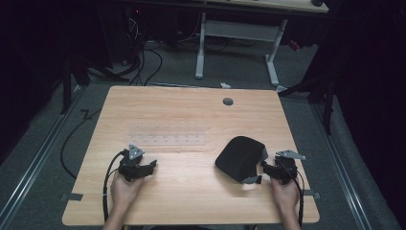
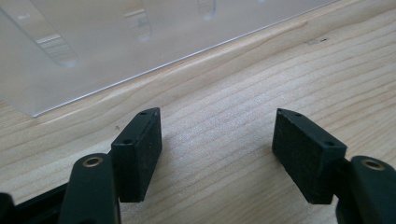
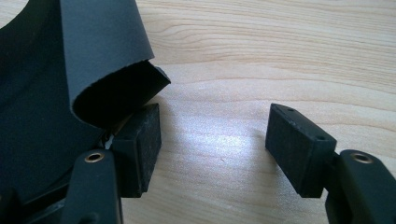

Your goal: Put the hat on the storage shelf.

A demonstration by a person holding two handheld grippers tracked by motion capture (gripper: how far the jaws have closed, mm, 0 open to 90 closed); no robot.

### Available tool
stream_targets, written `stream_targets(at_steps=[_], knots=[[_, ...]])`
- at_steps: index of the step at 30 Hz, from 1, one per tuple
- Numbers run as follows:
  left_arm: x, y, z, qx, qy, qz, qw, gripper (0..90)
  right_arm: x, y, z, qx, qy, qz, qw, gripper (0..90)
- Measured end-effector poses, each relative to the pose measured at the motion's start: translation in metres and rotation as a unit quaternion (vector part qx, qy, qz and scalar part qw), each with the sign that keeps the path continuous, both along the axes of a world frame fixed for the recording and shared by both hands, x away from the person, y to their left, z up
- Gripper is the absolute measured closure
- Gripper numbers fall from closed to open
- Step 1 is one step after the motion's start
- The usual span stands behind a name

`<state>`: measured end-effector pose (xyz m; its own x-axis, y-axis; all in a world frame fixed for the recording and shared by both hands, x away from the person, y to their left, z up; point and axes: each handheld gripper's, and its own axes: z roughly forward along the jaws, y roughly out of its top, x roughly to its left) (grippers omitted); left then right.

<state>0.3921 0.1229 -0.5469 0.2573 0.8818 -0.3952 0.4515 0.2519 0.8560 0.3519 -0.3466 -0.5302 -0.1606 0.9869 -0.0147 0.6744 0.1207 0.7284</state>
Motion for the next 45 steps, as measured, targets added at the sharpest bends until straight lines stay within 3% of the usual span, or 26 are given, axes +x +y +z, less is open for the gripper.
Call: stream_targets(at_steps=[22, 32, 38, 45], knots=[[0.000, 0.000, 0.000, -0.001, 0.001, 0.003, 1.0000, 32.8, -0.001, -0.005, 0.002, 0.011, 0.005, -0.006, 0.9999, 40.4], [0.000, 0.000, 0.000, 0.000, 0.002, 0.004, 1.0000, 32.3, -0.013, -0.012, 0.014, 0.036, -0.013, -0.003, 0.9993, 41.5], [0.000, -0.001, 0.000, 0.000, 0.002, 0.004, 1.0000, 32.0, -0.024, -0.016, 0.026, 0.078, -0.038, 0.002, 0.9962, 42.1], [0.000, -0.001, 0.000, 0.000, 0.002, 0.004, 1.0000, 31.9, -0.030, -0.014, 0.039, 0.087, -0.055, 0.018, 0.9945, 40.8]])
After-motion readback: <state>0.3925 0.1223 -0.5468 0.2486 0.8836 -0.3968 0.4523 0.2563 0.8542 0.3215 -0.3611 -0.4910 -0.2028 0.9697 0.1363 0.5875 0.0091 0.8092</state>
